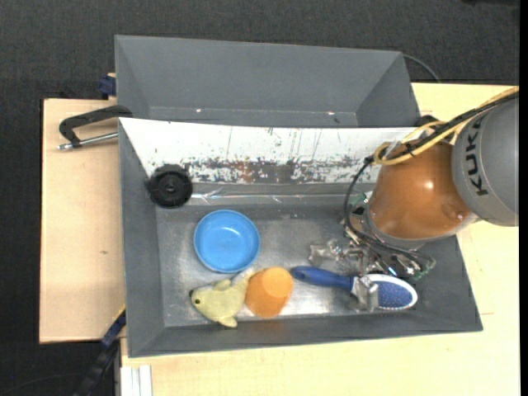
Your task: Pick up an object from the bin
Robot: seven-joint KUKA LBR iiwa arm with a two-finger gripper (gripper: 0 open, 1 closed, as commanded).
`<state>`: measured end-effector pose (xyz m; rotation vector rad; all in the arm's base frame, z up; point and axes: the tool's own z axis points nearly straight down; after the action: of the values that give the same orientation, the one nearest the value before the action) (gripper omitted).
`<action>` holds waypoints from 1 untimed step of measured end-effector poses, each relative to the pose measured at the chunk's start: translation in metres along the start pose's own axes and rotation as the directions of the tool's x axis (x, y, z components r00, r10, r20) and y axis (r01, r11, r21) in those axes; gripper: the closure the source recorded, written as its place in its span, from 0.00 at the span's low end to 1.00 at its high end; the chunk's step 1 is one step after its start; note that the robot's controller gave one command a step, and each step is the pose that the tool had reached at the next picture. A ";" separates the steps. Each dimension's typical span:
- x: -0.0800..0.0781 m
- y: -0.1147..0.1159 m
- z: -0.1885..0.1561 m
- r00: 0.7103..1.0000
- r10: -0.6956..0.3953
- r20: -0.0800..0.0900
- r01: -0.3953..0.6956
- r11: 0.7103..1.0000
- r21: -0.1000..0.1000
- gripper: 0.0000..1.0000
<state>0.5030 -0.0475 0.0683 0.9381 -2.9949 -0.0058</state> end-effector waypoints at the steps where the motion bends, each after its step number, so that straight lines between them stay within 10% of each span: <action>1: 0.000 -0.001 -0.002 1.000 0.001 0.002 -0.001 1.000 0.003 1.00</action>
Offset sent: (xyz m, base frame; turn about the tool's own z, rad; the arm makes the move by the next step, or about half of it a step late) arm 0.0000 0.0000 0.0000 0.0000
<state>0.5039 -0.0483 0.0702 0.9379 -2.9983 -0.0027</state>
